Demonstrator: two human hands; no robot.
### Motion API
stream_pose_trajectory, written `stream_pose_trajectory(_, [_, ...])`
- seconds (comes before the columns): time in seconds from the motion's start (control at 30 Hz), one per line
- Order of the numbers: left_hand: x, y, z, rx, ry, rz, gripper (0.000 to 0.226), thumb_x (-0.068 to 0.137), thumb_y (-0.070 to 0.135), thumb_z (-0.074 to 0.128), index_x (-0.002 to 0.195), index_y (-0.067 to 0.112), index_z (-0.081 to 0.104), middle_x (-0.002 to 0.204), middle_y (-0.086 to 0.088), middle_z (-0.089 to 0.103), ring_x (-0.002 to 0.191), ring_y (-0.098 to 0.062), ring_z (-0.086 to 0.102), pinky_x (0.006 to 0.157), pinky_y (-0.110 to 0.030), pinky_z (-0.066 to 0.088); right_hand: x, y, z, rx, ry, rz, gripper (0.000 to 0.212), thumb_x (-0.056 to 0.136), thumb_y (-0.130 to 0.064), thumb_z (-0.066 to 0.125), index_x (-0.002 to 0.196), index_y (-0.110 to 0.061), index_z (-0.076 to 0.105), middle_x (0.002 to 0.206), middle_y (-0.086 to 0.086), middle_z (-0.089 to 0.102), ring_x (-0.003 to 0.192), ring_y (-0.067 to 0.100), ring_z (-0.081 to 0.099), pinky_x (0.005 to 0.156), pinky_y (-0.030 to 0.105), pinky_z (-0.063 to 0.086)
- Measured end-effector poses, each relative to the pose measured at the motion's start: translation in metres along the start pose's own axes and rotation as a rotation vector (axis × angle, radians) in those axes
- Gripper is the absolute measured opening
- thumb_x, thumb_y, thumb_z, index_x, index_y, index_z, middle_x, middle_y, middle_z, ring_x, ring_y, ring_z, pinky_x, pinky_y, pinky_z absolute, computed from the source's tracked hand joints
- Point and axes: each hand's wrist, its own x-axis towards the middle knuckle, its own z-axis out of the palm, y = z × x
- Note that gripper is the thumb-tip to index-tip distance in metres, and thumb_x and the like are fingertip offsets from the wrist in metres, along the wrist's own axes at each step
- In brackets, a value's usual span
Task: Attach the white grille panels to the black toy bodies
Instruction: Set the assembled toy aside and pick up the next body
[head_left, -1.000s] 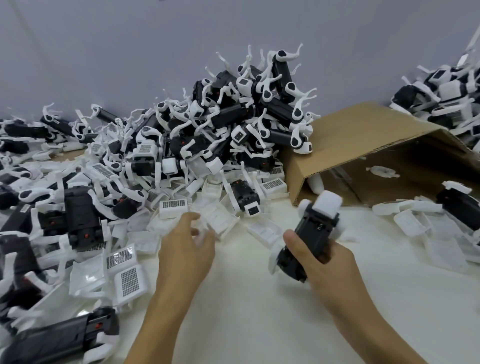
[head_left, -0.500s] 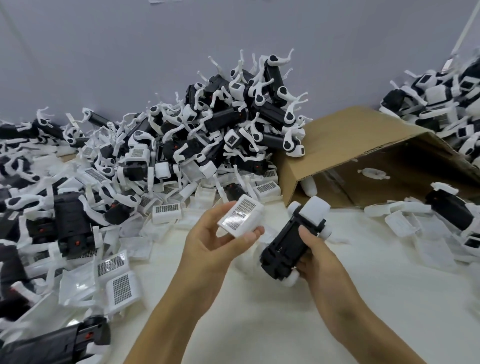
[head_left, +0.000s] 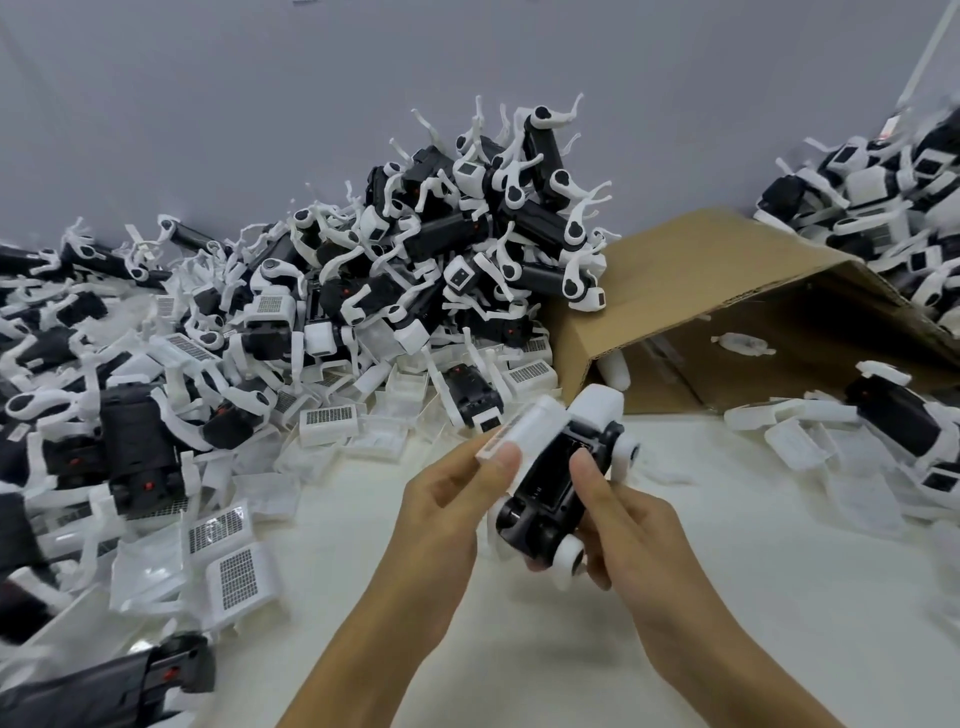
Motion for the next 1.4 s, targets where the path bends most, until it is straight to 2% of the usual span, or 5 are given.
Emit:
stream_pose_trajectory(0.17, [-0.005, -0.008, 0.008, 0.331, 0.140, 0.153, 0.053, 0.069, 0.052, 0.078, 0.121, 0.040, 0.071, 0.120, 0.014, 0.072, 0.109, -0.010, 0.069, 0.090, -0.026, 0.056, 0.001, 0.000, -0.001, -0.041, -0.020, 0.002, 0.062, 0.080, -0.074, 0.041, 0.096, -0.027, 0.079, 0.083, 0.005, 0.079, 0.064, 0.012, 0.072, 0.053, 0.014, 0.047])
stream_pose_trajectory(0.33, [-0.010, -0.013, 0.016, 0.504, 0.165, 0.363, 0.051, 0.073, 0.048, 0.078, 0.121, 0.039, 0.067, 0.116, 0.024, 0.071, 0.108, -0.004, 0.068, 0.091, -0.016, 0.052, 0.002, 0.002, -0.001, 0.060, -0.075, 0.029, 0.042, 0.081, -0.073, 0.035, 0.089, -0.060, 0.074, 0.103, -0.007, 0.079, 0.101, 0.012, 0.074, 0.104, 0.047, 0.050])
stream_pose_trajectory(0.67, [-0.013, -0.017, 0.024, 0.487, 0.277, 0.508, 0.060, 0.070, 0.047, 0.081, 0.126, 0.029, 0.066, 0.114, 0.013, 0.074, 0.102, -0.007, 0.072, 0.086, -0.018, 0.055, 0.002, 0.003, -0.002, 0.081, -0.147, -0.028, 0.043, 0.083, -0.074, 0.027, 0.097, -0.069, 0.067, 0.114, -0.022, 0.074, 0.107, 0.000, 0.068, 0.101, 0.037, 0.045])
stream_pose_trajectory(1.23, [-0.008, -0.029, 0.024, 0.829, 0.358, 0.828, 0.044, 0.081, 0.019, 0.079, 0.119, 0.000, 0.067, 0.121, -0.009, 0.069, 0.111, -0.014, 0.067, 0.093, -0.020, 0.054, -0.003, 0.003, 0.001, -0.021, -0.115, -0.197, 0.033, 0.094, -0.039, 0.055, 0.123, -0.029, 0.068, 0.116, -0.011, 0.075, 0.113, 0.008, 0.068, 0.093, 0.020, 0.054])
stream_pose_trajectory(1.4, [-0.009, -0.023, 0.023, 0.658, 0.318, 0.723, 0.045, 0.083, 0.022, 0.079, 0.123, 0.023, 0.060, 0.118, -0.005, 0.071, 0.109, -0.015, 0.069, 0.088, -0.029, 0.058, -0.007, 0.002, 0.004, 0.023, -0.091, -0.237, 0.028, 0.093, -0.034, 0.062, 0.119, -0.030, 0.070, 0.112, -0.011, 0.076, 0.107, 0.006, 0.071, 0.081, 0.012, 0.054])
